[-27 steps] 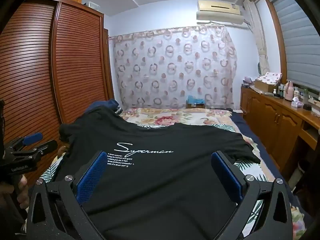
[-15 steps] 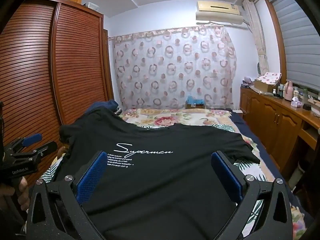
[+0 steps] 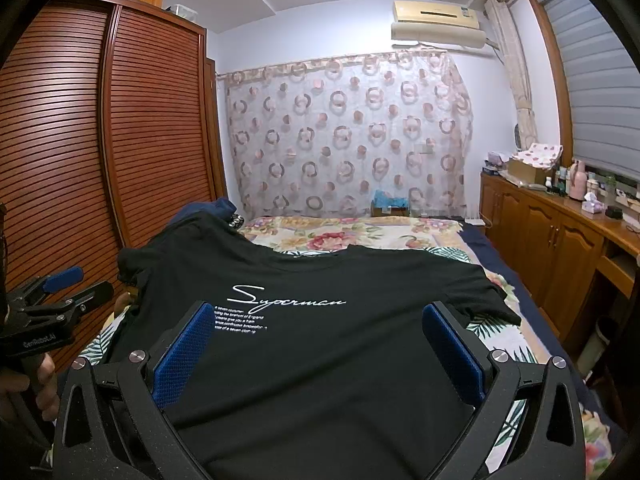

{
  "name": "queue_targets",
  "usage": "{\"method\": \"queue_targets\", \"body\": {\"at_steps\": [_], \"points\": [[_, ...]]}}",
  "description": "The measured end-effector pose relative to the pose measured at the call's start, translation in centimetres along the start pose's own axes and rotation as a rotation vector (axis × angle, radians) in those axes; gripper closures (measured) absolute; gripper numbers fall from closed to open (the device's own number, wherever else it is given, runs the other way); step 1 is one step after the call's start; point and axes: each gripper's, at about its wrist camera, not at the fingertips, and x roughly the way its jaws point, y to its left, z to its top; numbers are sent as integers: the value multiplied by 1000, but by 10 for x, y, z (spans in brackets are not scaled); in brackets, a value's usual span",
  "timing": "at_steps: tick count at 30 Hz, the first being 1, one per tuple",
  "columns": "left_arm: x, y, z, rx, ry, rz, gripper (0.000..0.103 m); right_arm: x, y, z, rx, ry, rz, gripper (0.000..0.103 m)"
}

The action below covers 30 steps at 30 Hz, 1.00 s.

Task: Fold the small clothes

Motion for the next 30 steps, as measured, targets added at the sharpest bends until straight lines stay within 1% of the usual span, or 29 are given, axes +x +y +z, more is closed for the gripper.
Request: {"method": "queue_targets", "body": {"at_steps": [30], "points": [[1, -1, 2, -3, -6, -1, 9, 0, 1, -1, -2, -6, 1, 0]]}}
